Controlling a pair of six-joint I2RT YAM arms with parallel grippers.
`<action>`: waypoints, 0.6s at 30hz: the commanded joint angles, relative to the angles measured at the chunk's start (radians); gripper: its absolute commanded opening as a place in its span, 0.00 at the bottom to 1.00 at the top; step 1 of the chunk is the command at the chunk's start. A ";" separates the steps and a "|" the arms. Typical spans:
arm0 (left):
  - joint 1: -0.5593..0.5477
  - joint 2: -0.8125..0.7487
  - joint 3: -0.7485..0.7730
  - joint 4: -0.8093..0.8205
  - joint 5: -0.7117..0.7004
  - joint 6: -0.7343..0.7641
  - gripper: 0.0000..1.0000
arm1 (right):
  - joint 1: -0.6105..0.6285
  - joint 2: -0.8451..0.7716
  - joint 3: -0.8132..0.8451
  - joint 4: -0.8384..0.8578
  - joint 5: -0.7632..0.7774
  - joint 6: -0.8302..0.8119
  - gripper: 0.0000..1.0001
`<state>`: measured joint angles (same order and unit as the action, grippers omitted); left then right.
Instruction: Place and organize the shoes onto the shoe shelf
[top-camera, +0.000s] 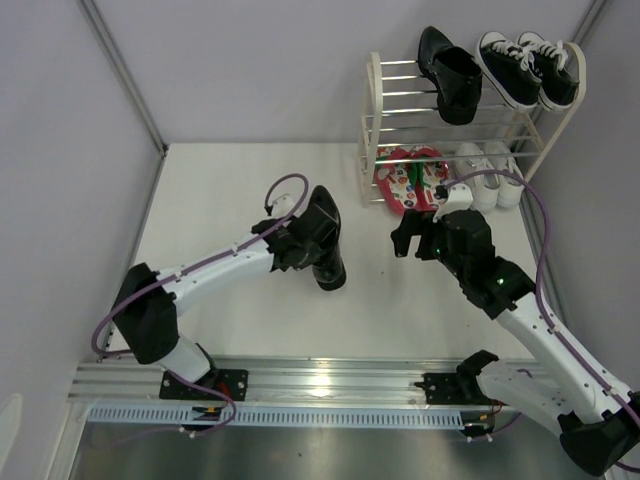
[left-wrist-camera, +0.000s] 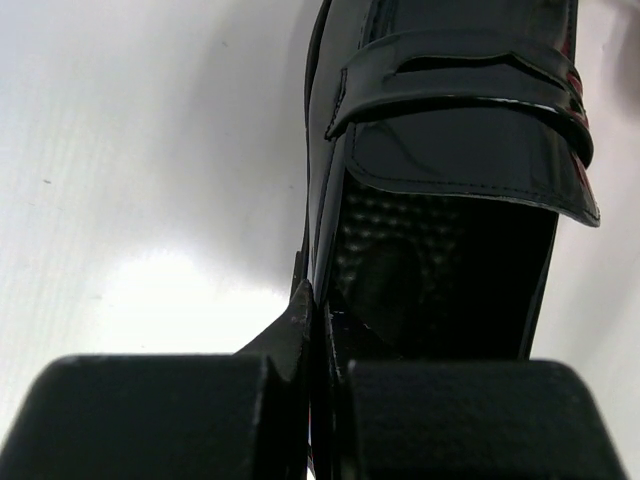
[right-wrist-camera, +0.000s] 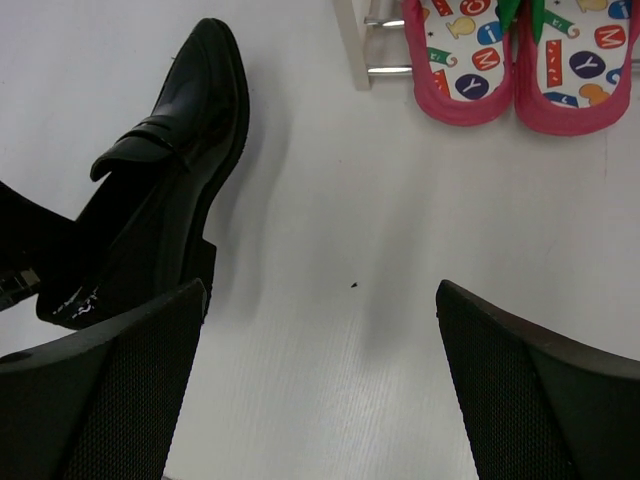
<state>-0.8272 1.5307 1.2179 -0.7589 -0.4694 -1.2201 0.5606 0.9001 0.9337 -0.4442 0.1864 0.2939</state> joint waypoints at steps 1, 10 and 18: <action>-0.042 0.005 0.095 0.070 -0.078 -0.091 0.00 | 0.002 -0.017 -0.018 0.001 -0.013 0.042 0.99; -0.076 0.129 0.213 -0.046 -0.052 -0.223 0.00 | 0.042 -0.053 -0.099 0.051 -0.103 -0.027 0.99; -0.049 0.135 0.293 -0.168 0.027 -0.337 0.01 | 0.214 -0.060 -0.219 0.188 -0.079 -0.222 0.99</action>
<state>-0.8898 1.6947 1.4513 -0.9226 -0.4614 -1.4586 0.7307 0.8433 0.7315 -0.3553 0.0711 0.1715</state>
